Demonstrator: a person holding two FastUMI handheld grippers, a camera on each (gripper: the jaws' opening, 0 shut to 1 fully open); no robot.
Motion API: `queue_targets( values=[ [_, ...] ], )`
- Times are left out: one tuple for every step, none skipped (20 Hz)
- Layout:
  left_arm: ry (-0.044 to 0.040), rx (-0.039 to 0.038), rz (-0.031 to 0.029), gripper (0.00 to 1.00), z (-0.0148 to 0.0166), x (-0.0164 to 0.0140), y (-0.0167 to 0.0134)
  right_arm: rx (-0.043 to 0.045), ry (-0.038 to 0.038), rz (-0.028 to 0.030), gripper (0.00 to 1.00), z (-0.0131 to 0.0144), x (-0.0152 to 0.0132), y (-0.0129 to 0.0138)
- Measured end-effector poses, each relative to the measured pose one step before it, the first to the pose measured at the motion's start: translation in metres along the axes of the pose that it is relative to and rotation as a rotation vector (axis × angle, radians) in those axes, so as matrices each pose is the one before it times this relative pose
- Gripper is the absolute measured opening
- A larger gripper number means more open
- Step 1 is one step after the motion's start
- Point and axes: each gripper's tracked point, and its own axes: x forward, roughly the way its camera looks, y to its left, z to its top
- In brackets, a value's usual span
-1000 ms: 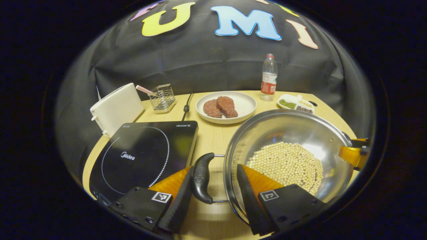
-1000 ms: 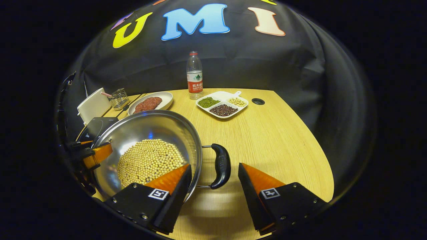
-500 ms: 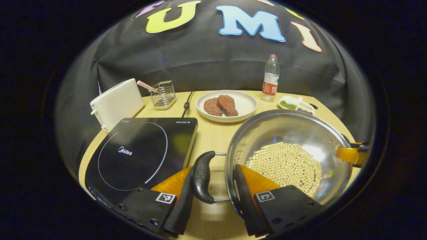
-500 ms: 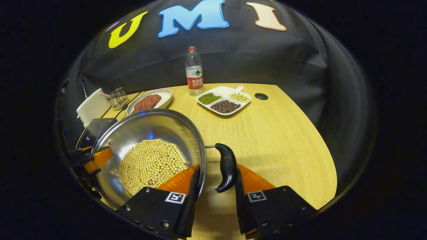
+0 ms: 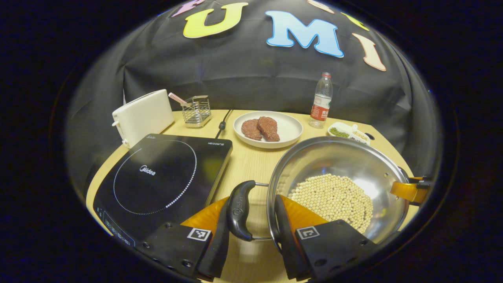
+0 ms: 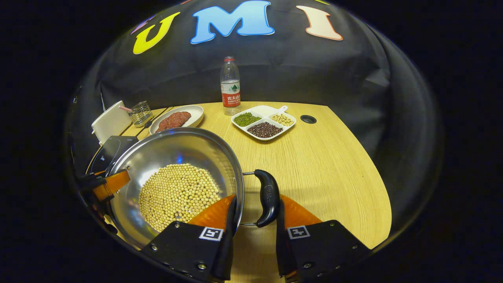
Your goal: First push the handle of the pot to place it horizontally, then grasp the pot with both hands and set it on the induction cooktop.
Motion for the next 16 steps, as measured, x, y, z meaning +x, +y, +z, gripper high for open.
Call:
queue_targets(
  values=[
    [0.00035, -0.00334, 0.00204, 0.61, -0.00024, -0.00282, -0.00067, 0.00472, 0.00026, 0.00007, 0.45, 0.00037, -0.00083, -0.00049],
    [-0.00629, 0.00634, -0.00303, 0.65, 0.00405, -0.00045, -0.00082, 0.00067, -0.00127, -0.00345, 0.45, 0.00097, -0.00216, 0.00004],
    [-0.01094, 0.00833, -0.00223, 0.65, 0.00427, -0.00255, 0.00094, 0.00134, -0.00111, -0.00285, 0.45, 0.00027, -0.00286, 0.00021],
    [-0.00111, 0.00886, -0.00755, 0.61, 0.00333, -0.00031, 0.00061, 0.00048, 0.00754, -0.00520, 0.45, -0.00008, -0.00312, 0.00051],
    [-0.00982, 0.00086, -0.00786, 0.60, 0.00331, -0.00115, 0.00101, 0.00986, -0.00062, -0.00701, 0.45, 0.00168, -0.00369, 0.00134],
    [0.00545, -0.00066, -0.00808, 0.68, 0.00251, -0.00046, 0.00087, 0.00482, 0.00147, -0.01056, 0.45, 0.00129, -0.00384, 0.00154],
    [-0.00171, 0.00148, -0.00809, 0.68, 0.00195, -0.00028, 0.00209, 0.00666, 0.00187, -0.01155, 0.45, 0.00072, -0.00347, 0.00250],
    [0.00033, 0.01045, -0.00917, 0.65, 0.00387, -0.00033, 0.00351, 0.00879, -0.00028, -0.01063, 0.45, 0.00108, -0.00436, 0.00357],
    [-0.00884, 0.00566, -0.00818, 0.64, 0.00458, -0.00073, 0.00462, 0.00660, -0.00218, -0.00728, 0.45, 0.00142, -0.00293, 0.00456],
    [-0.00746, 0.00550, -0.00474, 0.60, 0.00542, -0.00004, 0.00511, 0.00962, 0.00222, -0.00469, 0.45, 0.00022, -0.00446, 0.00496],
    [0.00235, 0.00792, -0.00676, 0.60, 0.00236, -0.00075, 0.00616, 0.01498, -0.00059, -0.00675, 0.45, 0.00046, -0.00206, 0.00599],
    [-0.00242, 0.00381, -0.00641, 0.68, 0.00392, -0.00046, 0.00666, 0.01181, 0.00227, -0.00589, 0.45, 0.00116, -0.00243, 0.00650],
    [0.00002, 0.00450, -0.00707, 0.60, 0.00402, 0.00070, 0.00593, 0.00416, -0.00177, -0.00600, 0.45, 0.00029, -0.00249, 0.00631],
    [-0.00014, 0.00222, -0.00567, 0.60, 0.00234, 0.00075, 0.00757, 0.00182, -0.00112, -0.00619, 0.45, 0.00118, -0.00270, 0.00691],
    [0.00183, 0.00225, -0.00333, 0.60, 0.00097, 0.00053, 0.00755, 0.00392, -0.00053, -0.00446, 0.45, 0.00089, -0.00102, 0.00752],
    [-0.00353, 0.00184, -0.00314, 0.68, 0.00354, 0.00041, 0.00751, 0.00780, 0.00329, -0.00296, 0.45, 0.00106, -0.00200, 0.00797]
  ],
)
